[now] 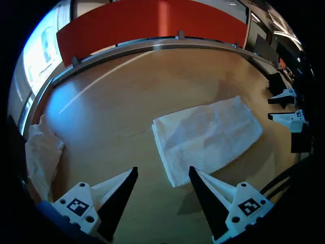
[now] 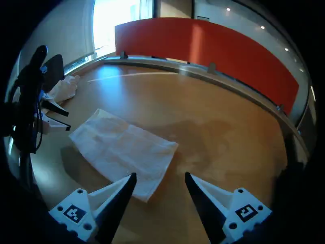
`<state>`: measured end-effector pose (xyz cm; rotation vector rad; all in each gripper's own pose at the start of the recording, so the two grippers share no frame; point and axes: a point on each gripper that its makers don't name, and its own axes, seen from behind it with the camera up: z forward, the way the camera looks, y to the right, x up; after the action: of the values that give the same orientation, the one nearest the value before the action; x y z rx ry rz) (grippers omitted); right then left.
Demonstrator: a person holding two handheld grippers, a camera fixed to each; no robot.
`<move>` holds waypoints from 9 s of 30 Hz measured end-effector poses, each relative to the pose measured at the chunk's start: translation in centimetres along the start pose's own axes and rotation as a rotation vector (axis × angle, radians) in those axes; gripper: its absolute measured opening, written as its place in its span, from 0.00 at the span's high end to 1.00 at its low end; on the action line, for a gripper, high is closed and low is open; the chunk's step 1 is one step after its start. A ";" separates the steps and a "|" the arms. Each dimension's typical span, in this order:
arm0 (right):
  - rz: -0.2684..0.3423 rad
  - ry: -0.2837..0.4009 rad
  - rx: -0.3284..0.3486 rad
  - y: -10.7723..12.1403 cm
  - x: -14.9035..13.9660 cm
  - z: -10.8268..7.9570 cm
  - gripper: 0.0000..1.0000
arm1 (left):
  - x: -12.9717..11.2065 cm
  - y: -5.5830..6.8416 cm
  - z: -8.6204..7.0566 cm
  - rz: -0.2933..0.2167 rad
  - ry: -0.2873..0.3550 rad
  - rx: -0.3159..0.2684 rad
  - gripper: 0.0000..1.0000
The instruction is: Fold towel
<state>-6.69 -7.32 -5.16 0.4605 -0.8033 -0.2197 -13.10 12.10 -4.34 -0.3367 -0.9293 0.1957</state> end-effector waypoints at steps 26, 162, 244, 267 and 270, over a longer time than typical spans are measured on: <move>-0.097 -0.042 0.073 -1.4 -2.1 0.1 0.08 | -4.2 -2.0 -4.1 -0.106 0.014 0.080 0.07; -0.354 0.041 0.300 -12.4 5.8 2.1 0.95 | -6.7 -4.3 -9.0 -0.188 0.049 0.135 0.07; -0.227 -0.156 0.167 -7.8 -7.3 1.4 0.94 | -5.7 -2.9 -8.3 -0.155 0.052 0.118 0.07; -0.252 0.090 0.140 -5.7 7.2 -2.8 0.95 | -5.0 -2.4 -8.4 -0.147 0.069 0.109 0.07; -0.259 0.128 0.140 -5.5 9.4 -3.7 0.95 | -4.8 -2.1 -8.4 -0.145 0.074 0.107 0.07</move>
<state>2.38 -14.41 -4.00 0.7047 -0.6352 -0.3717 -9.03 6.97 -11.75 -0.1759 -0.8625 0.0987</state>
